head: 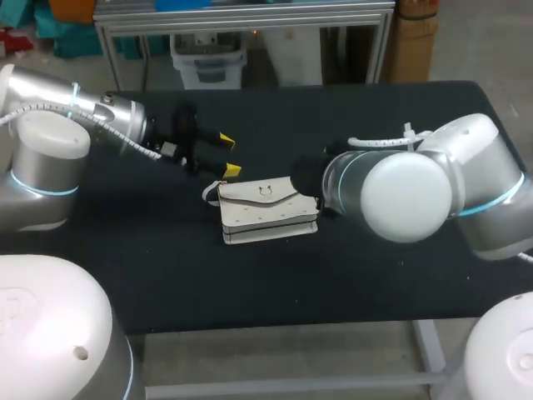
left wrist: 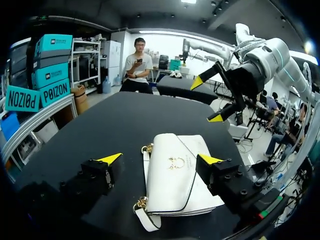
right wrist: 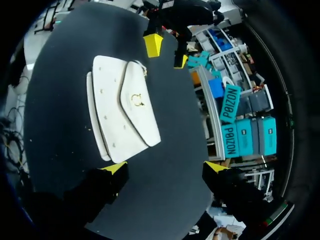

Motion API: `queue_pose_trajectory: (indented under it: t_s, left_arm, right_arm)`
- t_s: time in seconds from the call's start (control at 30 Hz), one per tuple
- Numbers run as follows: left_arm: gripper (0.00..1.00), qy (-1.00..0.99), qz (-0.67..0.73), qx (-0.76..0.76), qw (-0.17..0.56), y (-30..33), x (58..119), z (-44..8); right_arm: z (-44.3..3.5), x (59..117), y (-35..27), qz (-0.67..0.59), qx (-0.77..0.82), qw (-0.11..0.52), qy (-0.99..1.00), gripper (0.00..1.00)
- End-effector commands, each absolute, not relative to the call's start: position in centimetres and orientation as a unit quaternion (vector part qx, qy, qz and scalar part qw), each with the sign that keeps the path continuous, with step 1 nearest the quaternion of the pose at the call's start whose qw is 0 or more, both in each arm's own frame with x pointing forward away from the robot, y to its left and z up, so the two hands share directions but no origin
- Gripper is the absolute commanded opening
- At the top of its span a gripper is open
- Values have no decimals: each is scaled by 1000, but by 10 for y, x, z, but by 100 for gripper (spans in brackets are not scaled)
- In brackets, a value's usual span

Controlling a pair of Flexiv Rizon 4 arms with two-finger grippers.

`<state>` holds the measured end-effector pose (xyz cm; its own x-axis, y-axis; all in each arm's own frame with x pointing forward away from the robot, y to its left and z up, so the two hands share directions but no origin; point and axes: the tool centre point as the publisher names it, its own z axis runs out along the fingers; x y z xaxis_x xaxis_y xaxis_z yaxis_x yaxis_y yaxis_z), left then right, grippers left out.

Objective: Pick up the bag, open it, inspect its contents, close it, and place it on the opposite side

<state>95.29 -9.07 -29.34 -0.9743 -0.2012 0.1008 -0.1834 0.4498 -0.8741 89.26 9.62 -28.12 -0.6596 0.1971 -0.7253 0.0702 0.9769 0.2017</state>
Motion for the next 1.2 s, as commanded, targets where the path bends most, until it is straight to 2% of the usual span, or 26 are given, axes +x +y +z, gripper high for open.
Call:
queue_pose_trajectory:
  t_s: [0.03,0.67,0.83,1.03,1.2]
  left_arm:
    - [100,835,-501,-223,-39,-91,948,-288]
    - [100,840,-490,-229,-38,-90,948,-289]
    - [100,806,-497,-320,-16,-88,949,-281]
    - [100,775,-441,-452,33,-87,949,-277]
    - [100,755,-402,-514,53,-81,949,-272]
  right_arm:
    - [-280,890,79,105,111,494,856,100]
    - [-276,897,86,111,124,485,858,100]
    - [-269,899,91,117,198,432,872,100]
    - [-272,898,88,114,284,343,888,100]
    - [-273,897,86,97,313,298,896,100]
